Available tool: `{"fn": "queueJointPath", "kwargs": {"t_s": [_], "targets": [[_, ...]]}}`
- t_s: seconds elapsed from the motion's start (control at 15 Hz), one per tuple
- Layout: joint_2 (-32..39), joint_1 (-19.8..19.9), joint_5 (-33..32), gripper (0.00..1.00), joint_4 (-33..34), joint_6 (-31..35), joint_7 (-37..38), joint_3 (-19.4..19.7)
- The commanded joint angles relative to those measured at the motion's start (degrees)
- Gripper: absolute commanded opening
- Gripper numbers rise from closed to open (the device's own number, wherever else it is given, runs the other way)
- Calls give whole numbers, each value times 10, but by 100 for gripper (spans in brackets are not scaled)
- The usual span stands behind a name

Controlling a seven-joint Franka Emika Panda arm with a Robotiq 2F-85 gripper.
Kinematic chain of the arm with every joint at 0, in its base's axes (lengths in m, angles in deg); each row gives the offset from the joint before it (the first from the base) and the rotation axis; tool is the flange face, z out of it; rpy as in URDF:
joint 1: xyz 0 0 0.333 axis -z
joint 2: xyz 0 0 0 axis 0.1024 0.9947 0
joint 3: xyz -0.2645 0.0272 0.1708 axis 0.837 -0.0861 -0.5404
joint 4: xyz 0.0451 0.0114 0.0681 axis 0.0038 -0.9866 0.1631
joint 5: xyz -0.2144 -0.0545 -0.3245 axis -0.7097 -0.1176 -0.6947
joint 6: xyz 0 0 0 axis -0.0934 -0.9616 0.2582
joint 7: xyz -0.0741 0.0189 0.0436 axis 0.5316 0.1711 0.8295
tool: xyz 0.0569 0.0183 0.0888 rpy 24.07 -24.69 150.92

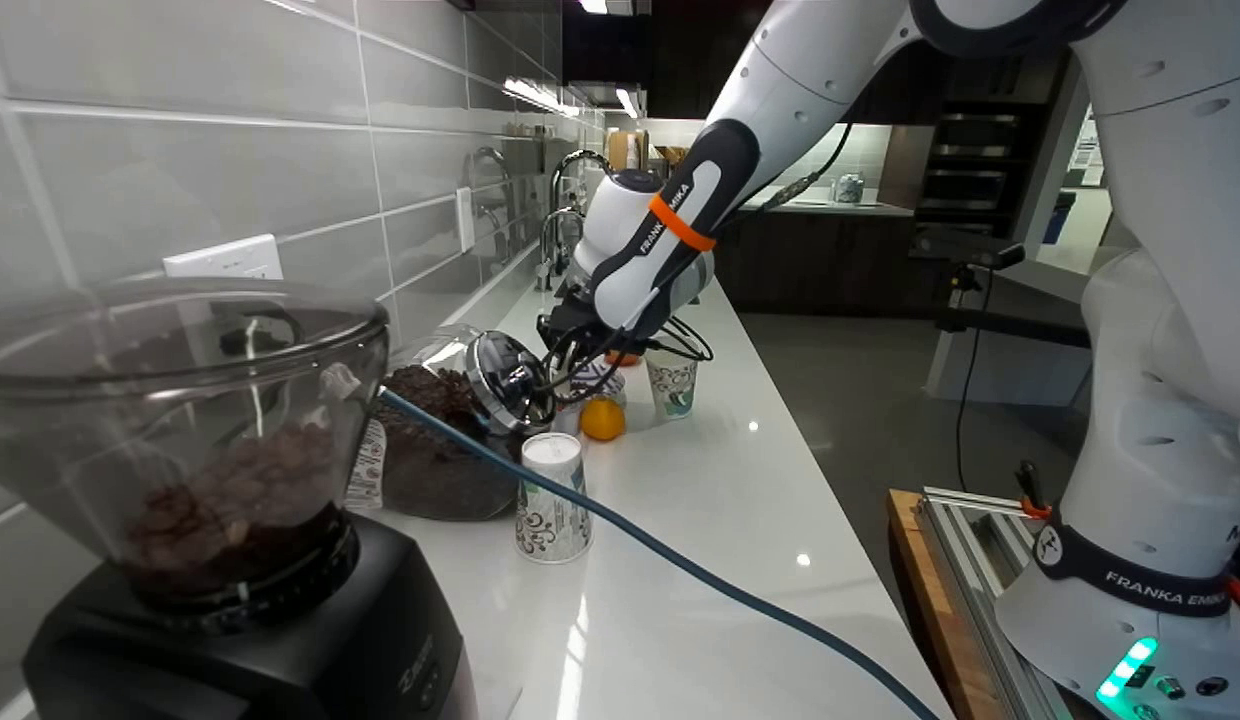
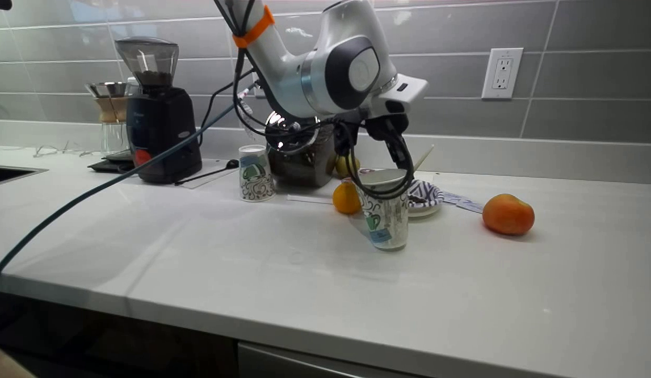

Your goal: Use the spoon to stir the contents in the bowl

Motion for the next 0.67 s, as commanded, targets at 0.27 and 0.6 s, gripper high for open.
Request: {"fn": "queueJointPath", "kwargs": {"t_s": [0.27, 0.6], "targets": [[-35, -13, -7, 4, -10, -92, 4, 35], [-13, -25, -26, 4, -2, -63, 21, 72]]}}
